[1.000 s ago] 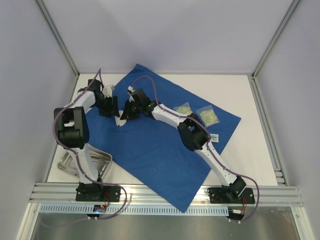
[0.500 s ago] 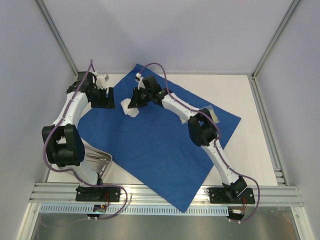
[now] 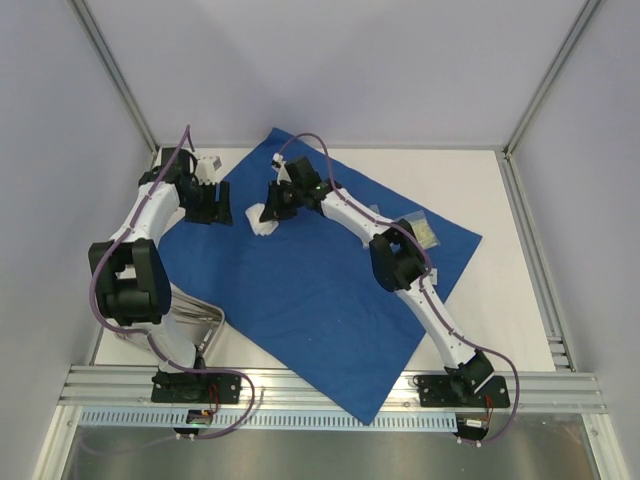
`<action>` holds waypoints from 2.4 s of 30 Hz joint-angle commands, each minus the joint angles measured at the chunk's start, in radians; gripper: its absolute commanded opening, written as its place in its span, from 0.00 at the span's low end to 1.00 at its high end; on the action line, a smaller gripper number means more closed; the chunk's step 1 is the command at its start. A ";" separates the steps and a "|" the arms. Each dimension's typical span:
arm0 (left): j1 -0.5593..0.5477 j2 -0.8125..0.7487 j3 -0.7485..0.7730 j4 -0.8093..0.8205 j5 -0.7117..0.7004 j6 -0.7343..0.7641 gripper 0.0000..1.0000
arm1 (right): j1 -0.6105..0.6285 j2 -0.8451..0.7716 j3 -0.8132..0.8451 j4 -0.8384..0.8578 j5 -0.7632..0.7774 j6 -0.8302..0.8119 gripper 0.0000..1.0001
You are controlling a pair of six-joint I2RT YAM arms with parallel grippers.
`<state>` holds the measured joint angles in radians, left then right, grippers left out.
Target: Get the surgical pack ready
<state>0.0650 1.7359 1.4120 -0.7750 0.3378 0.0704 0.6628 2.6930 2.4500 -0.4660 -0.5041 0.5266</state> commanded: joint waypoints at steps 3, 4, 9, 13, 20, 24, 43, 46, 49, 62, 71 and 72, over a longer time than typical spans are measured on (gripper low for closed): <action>-0.008 0.010 0.005 -0.010 0.020 0.014 0.75 | 0.003 0.018 0.024 -0.040 0.082 -0.025 0.00; -0.007 0.011 0.007 -0.010 0.021 0.016 0.75 | 0.001 0.014 0.018 -0.036 0.093 -0.030 0.01; -0.008 0.027 0.008 -0.012 0.027 0.014 0.75 | 0.001 0.004 0.012 -0.020 0.101 -0.025 0.24; -0.007 0.030 0.007 -0.012 0.035 0.012 0.75 | 0.001 -0.025 -0.008 -0.008 0.093 -0.025 0.39; -0.007 0.030 0.005 -0.014 0.044 0.016 0.75 | 0.003 -0.162 -0.114 0.075 0.124 -0.020 0.48; -0.007 0.027 0.002 -0.014 0.044 0.017 0.75 | 0.003 -0.188 -0.129 0.072 0.142 -0.027 0.50; -0.007 0.025 -0.007 -0.013 0.059 0.019 0.75 | 0.003 -0.035 -0.108 0.038 0.164 0.012 0.59; -0.008 0.024 -0.008 -0.013 0.061 0.019 0.75 | 0.003 -0.016 -0.106 0.036 0.157 0.018 0.59; -0.007 0.022 -0.010 -0.015 0.061 0.020 0.75 | 0.004 -0.006 -0.106 0.049 0.138 0.035 0.53; -0.007 0.010 -0.004 -0.020 0.058 0.032 0.75 | 0.006 -0.015 -0.115 0.147 0.010 0.147 0.14; -0.008 -0.025 -0.005 -0.046 0.049 0.071 0.75 | 0.006 -0.120 -0.183 0.217 -0.016 0.179 0.01; -0.008 -0.044 -0.016 -0.046 0.040 0.074 0.75 | 0.008 -0.134 -0.192 0.225 -0.016 0.184 0.00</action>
<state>0.0647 1.7615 1.4033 -0.8001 0.3820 0.1123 0.6643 2.6564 2.2864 -0.3019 -0.4881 0.6773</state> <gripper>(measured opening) 0.749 0.138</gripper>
